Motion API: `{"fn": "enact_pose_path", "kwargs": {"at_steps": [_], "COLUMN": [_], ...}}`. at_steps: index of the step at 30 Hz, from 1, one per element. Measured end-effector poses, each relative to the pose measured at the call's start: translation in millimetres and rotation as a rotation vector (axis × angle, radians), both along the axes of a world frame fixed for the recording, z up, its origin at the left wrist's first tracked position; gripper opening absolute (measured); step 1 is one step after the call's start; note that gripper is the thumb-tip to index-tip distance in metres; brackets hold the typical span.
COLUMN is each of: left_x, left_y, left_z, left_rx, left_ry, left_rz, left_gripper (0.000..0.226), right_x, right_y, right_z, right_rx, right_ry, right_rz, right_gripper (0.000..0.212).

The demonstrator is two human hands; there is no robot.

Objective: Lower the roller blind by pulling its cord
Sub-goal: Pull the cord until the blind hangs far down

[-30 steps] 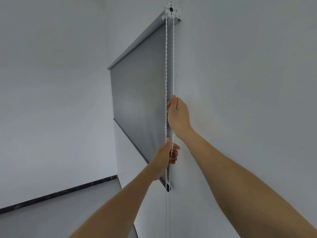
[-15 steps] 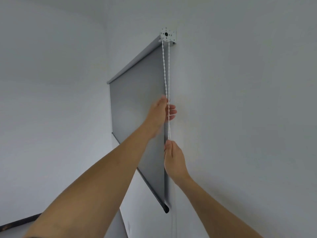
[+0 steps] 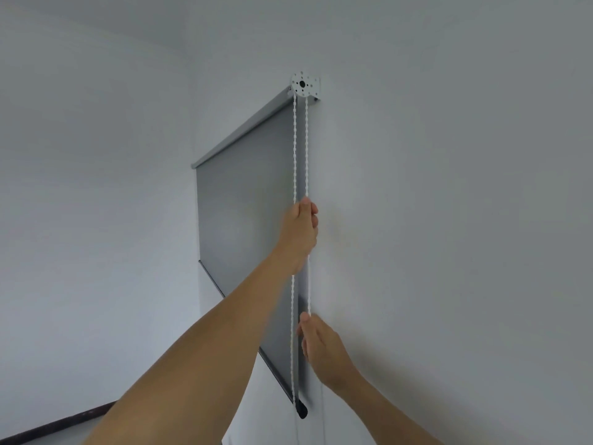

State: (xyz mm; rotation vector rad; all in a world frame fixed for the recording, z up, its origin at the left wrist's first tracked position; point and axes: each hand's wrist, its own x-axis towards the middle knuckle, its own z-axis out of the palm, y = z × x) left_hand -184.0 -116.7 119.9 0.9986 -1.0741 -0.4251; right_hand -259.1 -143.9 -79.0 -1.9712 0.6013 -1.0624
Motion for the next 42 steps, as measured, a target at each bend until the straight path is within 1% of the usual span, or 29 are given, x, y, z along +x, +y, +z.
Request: {"fn": "enact_pose_path", "kwargs": {"at_steps": [3, 7, 10, 13, 18, 20, 24, 26, 29, 31, 34, 37, 39, 42], "left_x": [1.8, 4.4, 9.0, 9.2, 10.4, 10.2, 10.4, 10.0, 7.8, 10.1, 19.0, 28.5, 33.3, 37.4], "left_y": [2.8, 1.8, 0.3, 2.7, 7.4, 11.5, 18.9, 20.9, 21.6, 20.1, 14.1, 4.9, -0.5, -4.2], "left_z": [-10.2, -41.4, -54.5, -57.2, -67.2, -76.3, -92.9, -97.6, -103.3, -108.0, -115.6, -116.5, -109.9, -92.3], "left_rx": [0.015, 0.064, 0.049, 0.059, 0.086, 0.113, 0.158, 0.154, 0.152, 0.188, 0.249, 0.264, 0.252, 0.194], "left_ry": [-0.031, -0.051, -0.021, -0.026, -0.163, -0.194, -0.151, -0.144, -0.131, -0.148, -0.121, -0.033, 0.014, -0.017], "left_rz": [-0.008, 0.012, 0.004, 0.020, 0.005, 0.023, -0.020, -0.052, -0.110, -0.139, -0.151, -0.120, -0.108, -0.062], "left_gripper": [0.037, 0.036, 0.037, 0.038, 0.044, 0.041, 0.039, 0.039, 0.038, 0.039, 0.047, 0.055, 0.058, 0.058], "right_x": [-2.7, 0.2, 3.9, 10.4, 22.8, 25.2, 32.0, 36.9, 44.6, 48.6, 47.6, 44.1, 41.7, 39.4], "right_y": [-3.4, -11.8, -21.0, -25.4, -25.3, -25.8, -28.8, -30.3, -32.1, -33.2, -33.8, -37.9, -41.1, -44.1], "right_z": [7.4, 30.0, 52.4, 79.8, 134.3, 156.1, 195.4, 209.5, 213.7, 206.4, 196.4, 188.2, 181.7, 172.0], "right_rx": [0.074, 0.057, 0.053, 0.001, -0.031, -0.042, -0.055, -0.016, -0.015, -0.072, -0.165, -0.197, -0.212, -0.218], "right_ry": [-0.119, -0.208, -0.265, -0.307, -0.391, -0.411, -0.447, -0.467, -0.423, -0.404, -0.388, -0.374, -0.366, -0.365], "right_rz": [0.034, -0.012, -0.027, -0.059, -0.143, -0.139, -0.118, -0.090, -0.081, -0.124, -0.192, -0.206, -0.212, -0.218], "right_gripper": [0.057, 0.062, 0.053, 0.045, 0.040, 0.040, 0.025, 0.024, 0.036, 0.040, 0.039, 0.039, 0.040, 0.039]}}
